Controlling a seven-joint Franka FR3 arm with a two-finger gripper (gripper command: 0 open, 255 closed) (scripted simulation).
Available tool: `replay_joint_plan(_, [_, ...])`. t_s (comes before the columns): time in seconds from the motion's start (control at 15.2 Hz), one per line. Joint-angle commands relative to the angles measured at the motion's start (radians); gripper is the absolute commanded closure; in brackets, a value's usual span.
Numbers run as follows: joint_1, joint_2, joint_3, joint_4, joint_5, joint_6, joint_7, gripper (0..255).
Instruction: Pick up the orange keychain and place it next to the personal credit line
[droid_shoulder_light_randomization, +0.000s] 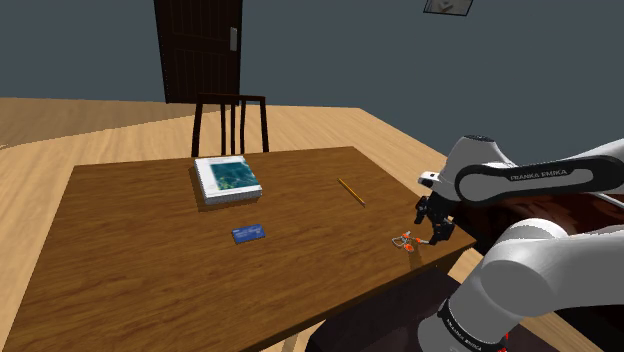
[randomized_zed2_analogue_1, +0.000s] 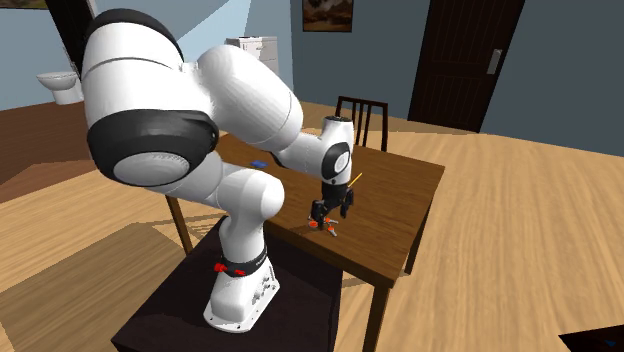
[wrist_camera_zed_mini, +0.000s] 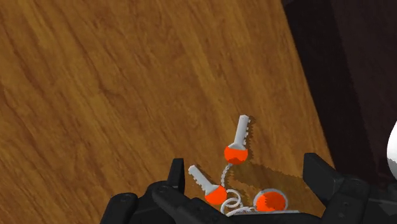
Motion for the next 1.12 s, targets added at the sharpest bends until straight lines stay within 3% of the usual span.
replay_joint_plan(0.0, [0.011,0.046,-0.030,-0.006,-0.024,0.053,0.005,0])
replay_joint_plan(0.2, [0.039,0.134,-0.086,-0.012,-0.060,0.149,0.019,0])
replay_joint_plan(0.73, [0.039,0.133,-0.086,-0.012,-0.060,0.149,0.019,0])
replay_joint_plan(0.79, [0.039,0.133,-0.086,-0.012,-0.060,0.149,0.019,255])
replay_joint_plan(1.06, [0.041,0.135,-0.084,-0.013,-0.059,0.150,0.023,255])
